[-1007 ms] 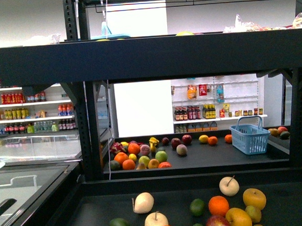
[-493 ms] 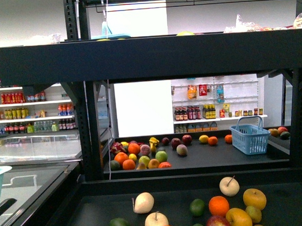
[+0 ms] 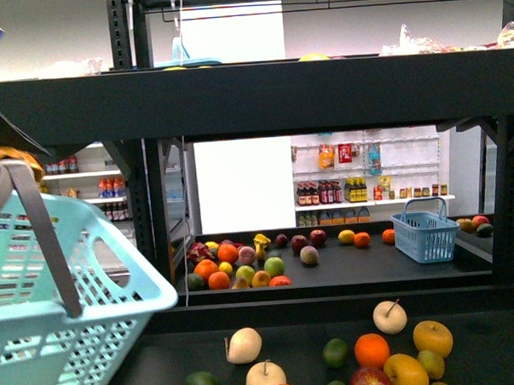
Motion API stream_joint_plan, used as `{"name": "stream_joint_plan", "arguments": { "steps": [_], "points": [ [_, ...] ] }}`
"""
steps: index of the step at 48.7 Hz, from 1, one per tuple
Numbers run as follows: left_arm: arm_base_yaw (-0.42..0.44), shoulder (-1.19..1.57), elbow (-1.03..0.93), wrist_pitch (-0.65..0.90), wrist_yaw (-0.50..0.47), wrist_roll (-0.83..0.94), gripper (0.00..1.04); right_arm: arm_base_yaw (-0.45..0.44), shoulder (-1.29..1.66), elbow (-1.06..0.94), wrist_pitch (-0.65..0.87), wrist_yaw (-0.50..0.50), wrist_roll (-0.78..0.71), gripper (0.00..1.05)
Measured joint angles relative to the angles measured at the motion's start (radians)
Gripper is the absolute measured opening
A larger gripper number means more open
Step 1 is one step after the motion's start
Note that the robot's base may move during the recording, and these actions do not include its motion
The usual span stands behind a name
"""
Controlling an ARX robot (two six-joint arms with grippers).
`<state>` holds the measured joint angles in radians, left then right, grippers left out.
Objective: Pick lemon from shelf
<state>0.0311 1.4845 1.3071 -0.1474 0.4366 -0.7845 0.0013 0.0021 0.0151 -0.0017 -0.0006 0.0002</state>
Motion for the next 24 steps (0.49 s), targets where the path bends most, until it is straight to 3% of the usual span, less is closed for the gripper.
{"name": "stream_joint_plan", "arguments": {
  "steps": [12,24],
  "points": [
    [-0.180,0.008,-0.068,0.075,0.057,0.114,0.13,0.000,0.000,0.000,0.000,0.000,0.000,0.97],
    [-0.282,0.061,-0.103,0.136,0.084,0.173,0.11,0.000,0.000,0.000,0.000,0.000,0.000,0.97]
  ]
}}
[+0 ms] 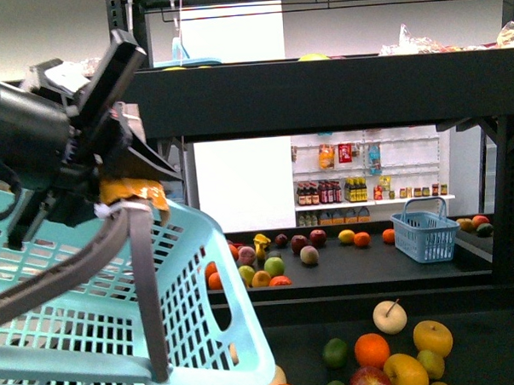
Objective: Pick lemon from shelf
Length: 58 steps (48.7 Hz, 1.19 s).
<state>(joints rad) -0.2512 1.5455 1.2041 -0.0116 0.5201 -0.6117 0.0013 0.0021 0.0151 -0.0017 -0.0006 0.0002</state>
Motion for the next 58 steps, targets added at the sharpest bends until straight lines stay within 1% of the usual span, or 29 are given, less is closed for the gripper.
{"name": "stream_joint_plan", "arguments": {
  "steps": [18,19,23,24,26,27,31,33,35,39,45,47,52,58],
  "points": [
    [-0.069,0.064,-0.024,0.089,0.003,-0.013,0.10,0.000,0.000,0.000,0.000,0.000,0.000,0.97],
    [-0.071,0.065,-0.024,0.092,0.003,-0.013,0.10,0.003,0.002,0.000,-0.003,0.014,0.002,0.97],
    [-0.074,0.065,-0.026,0.093,0.005,-0.013,0.10,0.062,0.053,0.027,-0.108,0.216,0.043,0.97],
    [-0.074,0.065,-0.026,0.093,0.005,-0.014,0.10,0.066,0.074,0.027,-0.109,0.230,0.049,0.97],
    [-0.074,0.065,-0.026,0.093,0.004,-0.015,0.10,0.058,0.142,0.027,-0.065,0.225,0.064,0.97],
    [-0.074,0.066,-0.026,0.094,0.004,-0.015,0.10,0.043,0.195,0.027,-0.010,0.210,0.066,0.97],
    [-0.074,0.070,-0.026,0.094,0.004,-0.015,0.10,-0.038,0.482,0.064,0.255,0.076,0.065,0.97],
    [-0.074,0.071,-0.026,0.094,0.004,-0.015,0.10,-0.085,0.689,0.126,0.404,0.001,0.058,0.97],
    [-0.074,0.071,-0.026,0.094,0.002,-0.015,0.10,-0.123,0.904,0.219,0.510,-0.054,0.059,0.97],
    [-0.074,0.071,-0.026,0.094,0.002,-0.015,0.10,-0.145,1.139,0.354,0.532,-0.116,0.064,0.97],
    [-0.074,0.071,-0.026,0.094,0.003,-0.015,0.10,-0.146,1.479,0.562,0.520,-0.183,0.060,0.97],
    [-0.074,0.071,-0.026,0.094,0.004,-0.014,0.10,-0.141,1.586,0.630,0.511,-0.181,0.048,0.97],
    [-0.074,0.074,-0.026,0.094,0.003,-0.015,0.10,-0.127,1.796,0.800,0.473,-0.211,0.031,0.97],
    [-0.074,0.074,-0.026,0.094,0.004,-0.017,0.10,-0.090,1.961,0.945,0.451,-0.227,0.001,0.97]
  ]
}}
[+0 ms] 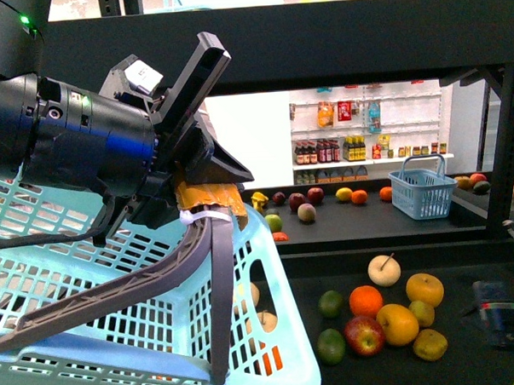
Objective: Pick lemon from shelf
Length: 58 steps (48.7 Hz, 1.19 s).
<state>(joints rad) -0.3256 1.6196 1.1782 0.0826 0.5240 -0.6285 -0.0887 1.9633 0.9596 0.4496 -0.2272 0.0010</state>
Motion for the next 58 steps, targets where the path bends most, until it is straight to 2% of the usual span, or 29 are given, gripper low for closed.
{"name": "stream_joint_plan", "arguments": {
  "steps": [18,34,58],
  "points": [
    [0.000,0.000,0.000,0.000,0.000,0.000,0.10,0.126,0.385,0.237,-0.033,0.074,-0.148,0.97],
    [0.000,0.000,0.000,0.000,0.000,0.000,0.10,0.153,0.607,0.442,-0.072,0.114,-0.139,0.97],
    [0.000,0.000,0.000,0.000,0.000,0.000,0.10,0.188,0.731,0.592,-0.126,0.159,-0.071,0.97]
  ]
}}
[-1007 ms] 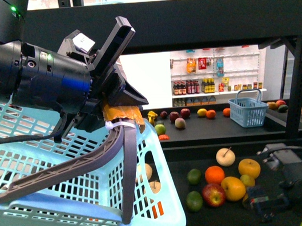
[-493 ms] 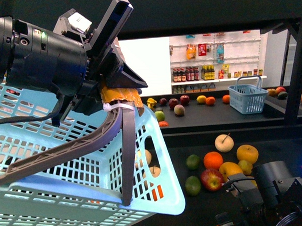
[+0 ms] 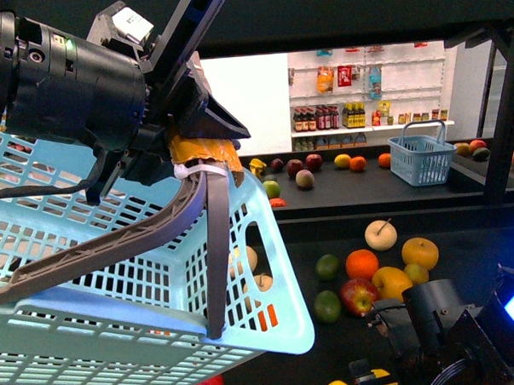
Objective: Pick lemon from shelf
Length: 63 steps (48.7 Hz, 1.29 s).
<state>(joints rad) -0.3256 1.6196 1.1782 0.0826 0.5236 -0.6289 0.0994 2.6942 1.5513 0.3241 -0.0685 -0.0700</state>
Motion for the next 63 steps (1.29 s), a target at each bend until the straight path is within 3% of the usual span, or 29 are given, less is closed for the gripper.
{"name": "stream_joint_plan", "arguments": {
  "steps": [18,27,43,63],
  "points": [
    [0.000,0.000,0.000,0.000,0.000,0.000,0.10,0.024,0.063,0.082,-0.060,0.066,0.020,0.97],
    [0.000,0.000,0.000,0.000,0.000,0.000,0.10,0.032,0.079,0.095,-0.077,0.077,0.023,0.72],
    [0.000,0.000,0.000,0.000,0.000,0.000,0.10,0.016,0.024,0.014,-0.037,0.102,0.020,0.72],
    [0.000,0.000,0.000,0.000,0.000,0.000,0.10,-0.030,-0.466,-0.200,0.014,0.016,0.030,0.72]
  ]
}}
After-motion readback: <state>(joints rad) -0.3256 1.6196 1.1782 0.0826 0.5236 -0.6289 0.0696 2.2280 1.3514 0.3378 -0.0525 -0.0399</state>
